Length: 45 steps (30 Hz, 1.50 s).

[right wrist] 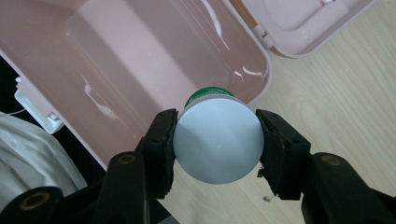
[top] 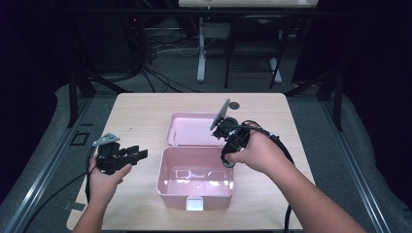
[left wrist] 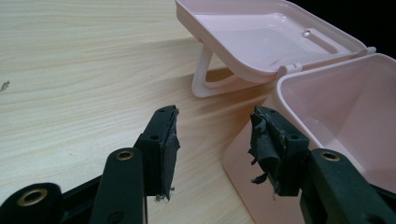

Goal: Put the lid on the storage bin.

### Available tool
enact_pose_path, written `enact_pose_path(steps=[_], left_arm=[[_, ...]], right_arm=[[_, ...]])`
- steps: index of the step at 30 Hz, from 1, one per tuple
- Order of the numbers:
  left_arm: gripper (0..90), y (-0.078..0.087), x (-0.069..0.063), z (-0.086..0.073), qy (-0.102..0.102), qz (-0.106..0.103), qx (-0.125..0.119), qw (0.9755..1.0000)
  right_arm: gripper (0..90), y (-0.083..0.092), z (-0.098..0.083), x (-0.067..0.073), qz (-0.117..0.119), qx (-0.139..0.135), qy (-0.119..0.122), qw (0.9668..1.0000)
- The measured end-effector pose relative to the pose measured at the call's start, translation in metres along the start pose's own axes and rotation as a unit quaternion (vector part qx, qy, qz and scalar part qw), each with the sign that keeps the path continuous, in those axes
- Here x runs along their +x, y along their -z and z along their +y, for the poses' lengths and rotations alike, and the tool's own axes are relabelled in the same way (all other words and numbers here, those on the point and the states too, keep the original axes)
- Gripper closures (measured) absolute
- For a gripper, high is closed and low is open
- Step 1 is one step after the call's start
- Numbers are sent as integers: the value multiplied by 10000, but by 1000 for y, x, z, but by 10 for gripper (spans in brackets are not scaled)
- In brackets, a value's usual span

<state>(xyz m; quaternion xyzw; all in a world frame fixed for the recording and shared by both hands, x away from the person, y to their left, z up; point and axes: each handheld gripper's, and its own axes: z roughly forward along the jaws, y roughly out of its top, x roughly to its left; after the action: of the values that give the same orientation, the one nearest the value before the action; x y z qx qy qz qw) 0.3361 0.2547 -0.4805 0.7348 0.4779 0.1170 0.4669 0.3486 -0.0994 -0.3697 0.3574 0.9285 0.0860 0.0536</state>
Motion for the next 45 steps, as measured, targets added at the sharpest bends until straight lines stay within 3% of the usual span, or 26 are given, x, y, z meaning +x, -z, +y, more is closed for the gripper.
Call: enact_pose_path(steps=[6,9,11,15,22,27,30,33,45], left_arm=[[507,0,0,0,15,-2,-16,10000],[507,1,1,0,16,-5,-19,10000],[507,1,1,0,16,-5,-16,10000],[507,0,1,0,26,-7,-11,10000],[507,1,1,0,24,-6,-15,10000],[507,1,1,0,30,-1,-9,10000],[507,0,1,0,29,2,-16,10000],[507,0,1,0,35,-5,-4,10000],[507,-1,2,-1,41,4,2,10000]], right_arm=[[502,-3,3,7,34,38,161,9999],[502,-4,4,10,131,-5,519,9986],[502,-5,4,13,208,27,799,9966],[502,-11,3,20,88,99,1286,9916],[501,-18,4,24,10,189,1717,9850],[501,-26,3,26,-16,304,2155,9760],[501,-30,3,27,1,358,2292,9727],[501,-33,2,27,22,351,2334,9718],[501,-50,2,24,19,324,2373,9709]])
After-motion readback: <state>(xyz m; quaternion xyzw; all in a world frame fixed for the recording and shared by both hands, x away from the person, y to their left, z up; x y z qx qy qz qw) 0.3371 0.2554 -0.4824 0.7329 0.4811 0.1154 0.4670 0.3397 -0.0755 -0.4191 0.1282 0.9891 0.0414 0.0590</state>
